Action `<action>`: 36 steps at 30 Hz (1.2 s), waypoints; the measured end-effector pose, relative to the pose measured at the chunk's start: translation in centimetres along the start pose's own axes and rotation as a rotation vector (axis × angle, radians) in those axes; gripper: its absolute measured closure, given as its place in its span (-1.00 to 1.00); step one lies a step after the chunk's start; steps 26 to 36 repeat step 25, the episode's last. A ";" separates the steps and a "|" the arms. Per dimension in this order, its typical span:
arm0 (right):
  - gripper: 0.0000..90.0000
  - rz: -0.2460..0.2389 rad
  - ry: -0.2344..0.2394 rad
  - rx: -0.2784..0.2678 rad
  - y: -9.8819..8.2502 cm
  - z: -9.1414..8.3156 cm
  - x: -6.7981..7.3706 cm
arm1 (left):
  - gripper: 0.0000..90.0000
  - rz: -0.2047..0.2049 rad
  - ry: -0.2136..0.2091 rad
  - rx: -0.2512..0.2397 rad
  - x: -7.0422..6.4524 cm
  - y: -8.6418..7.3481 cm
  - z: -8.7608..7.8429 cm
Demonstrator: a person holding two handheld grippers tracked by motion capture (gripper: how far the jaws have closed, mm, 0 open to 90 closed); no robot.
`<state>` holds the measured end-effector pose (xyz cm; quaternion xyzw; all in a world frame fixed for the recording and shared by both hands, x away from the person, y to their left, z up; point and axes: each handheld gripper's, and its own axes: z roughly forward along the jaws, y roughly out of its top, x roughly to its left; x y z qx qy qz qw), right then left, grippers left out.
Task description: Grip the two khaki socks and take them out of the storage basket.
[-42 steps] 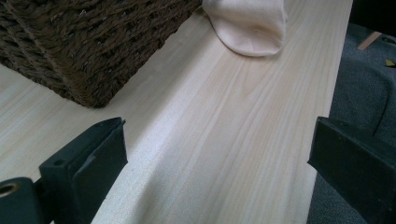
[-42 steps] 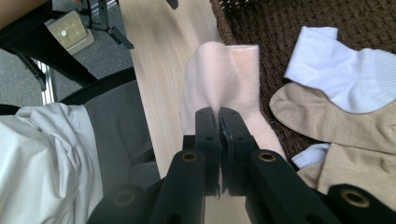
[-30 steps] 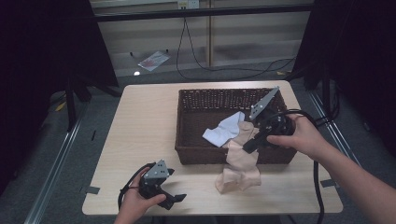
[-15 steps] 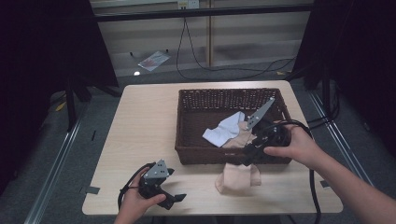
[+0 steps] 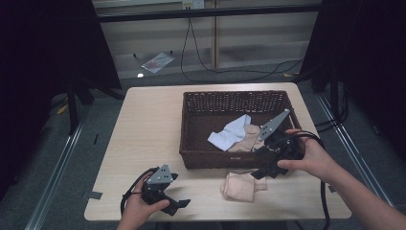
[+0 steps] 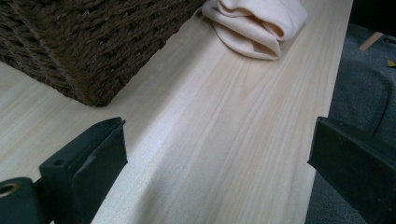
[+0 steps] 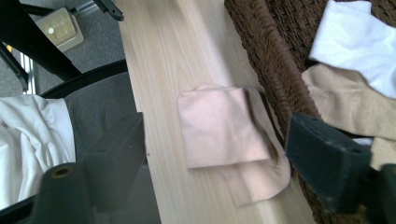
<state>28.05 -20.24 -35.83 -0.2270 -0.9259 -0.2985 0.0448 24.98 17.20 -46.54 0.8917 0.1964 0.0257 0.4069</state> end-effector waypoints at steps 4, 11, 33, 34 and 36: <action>-0.64 0.009 -0.006 -0.008 -1.3 0.2 -0.3 | -0.92 -0.005 0.003 0.003 0.0 0.0 0.0; -0.68 0.015 -0.007 -0.034 -2.9 0.4 -0.3 | -0.92 -0.001 -0.002 -0.001 0.0 0.0 0.2; -0.73 0.028 -0.039 -0.039 -5.4 2.1 -0.1 | -0.92 0.002 0.001 0.007 0.0 0.1 0.2; -0.73 0.028 -0.039 -0.039 -5.4 2.1 -0.1 | -0.92 0.002 0.001 0.007 0.0 0.1 0.2; -0.73 0.028 -0.039 -0.039 -5.4 2.1 -0.1 | -0.92 0.002 0.001 0.007 0.0 0.1 0.2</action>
